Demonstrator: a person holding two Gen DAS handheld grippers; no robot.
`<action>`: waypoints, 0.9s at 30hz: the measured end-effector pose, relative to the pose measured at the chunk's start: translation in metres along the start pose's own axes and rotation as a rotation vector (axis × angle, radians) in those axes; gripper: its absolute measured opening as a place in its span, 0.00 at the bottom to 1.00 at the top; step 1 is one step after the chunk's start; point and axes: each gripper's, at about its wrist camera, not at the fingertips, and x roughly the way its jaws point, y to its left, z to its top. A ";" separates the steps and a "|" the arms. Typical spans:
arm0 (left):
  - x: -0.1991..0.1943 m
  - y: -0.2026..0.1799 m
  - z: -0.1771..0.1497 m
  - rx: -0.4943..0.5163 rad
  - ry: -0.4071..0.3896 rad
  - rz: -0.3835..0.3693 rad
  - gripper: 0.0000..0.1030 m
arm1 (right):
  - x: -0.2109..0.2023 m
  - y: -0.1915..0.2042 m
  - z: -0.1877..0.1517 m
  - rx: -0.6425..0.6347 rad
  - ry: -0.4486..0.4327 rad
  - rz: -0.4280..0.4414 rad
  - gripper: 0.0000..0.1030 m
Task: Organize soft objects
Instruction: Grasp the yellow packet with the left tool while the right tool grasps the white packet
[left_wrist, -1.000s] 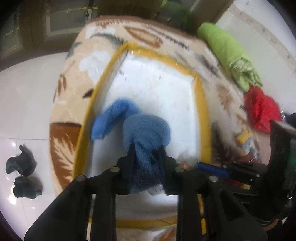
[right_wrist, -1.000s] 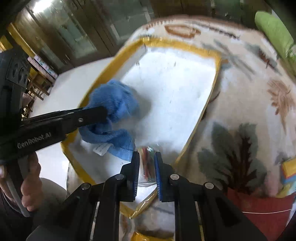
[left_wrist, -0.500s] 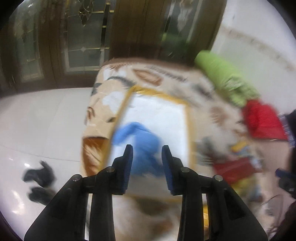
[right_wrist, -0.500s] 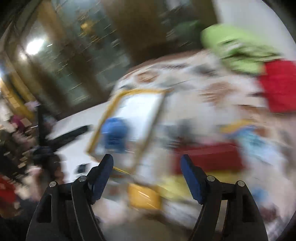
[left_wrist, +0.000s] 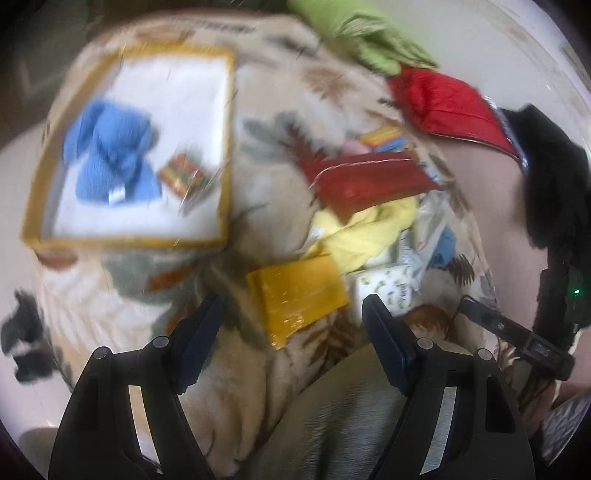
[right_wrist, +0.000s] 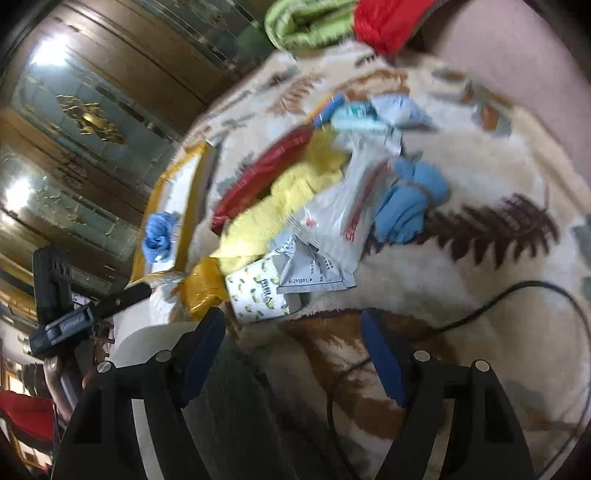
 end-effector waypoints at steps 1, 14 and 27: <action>0.001 0.003 0.000 -0.021 0.007 -0.018 0.75 | 0.003 -0.001 0.006 0.014 -0.003 -0.005 0.73; 0.057 -0.002 0.006 -0.096 0.116 -0.012 0.76 | 0.047 -0.015 0.062 0.130 -0.062 -0.155 0.73; 0.063 0.003 0.007 -0.079 0.103 -0.018 0.51 | 0.031 -0.019 0.047 0.113 -0.086 -0.190 0.13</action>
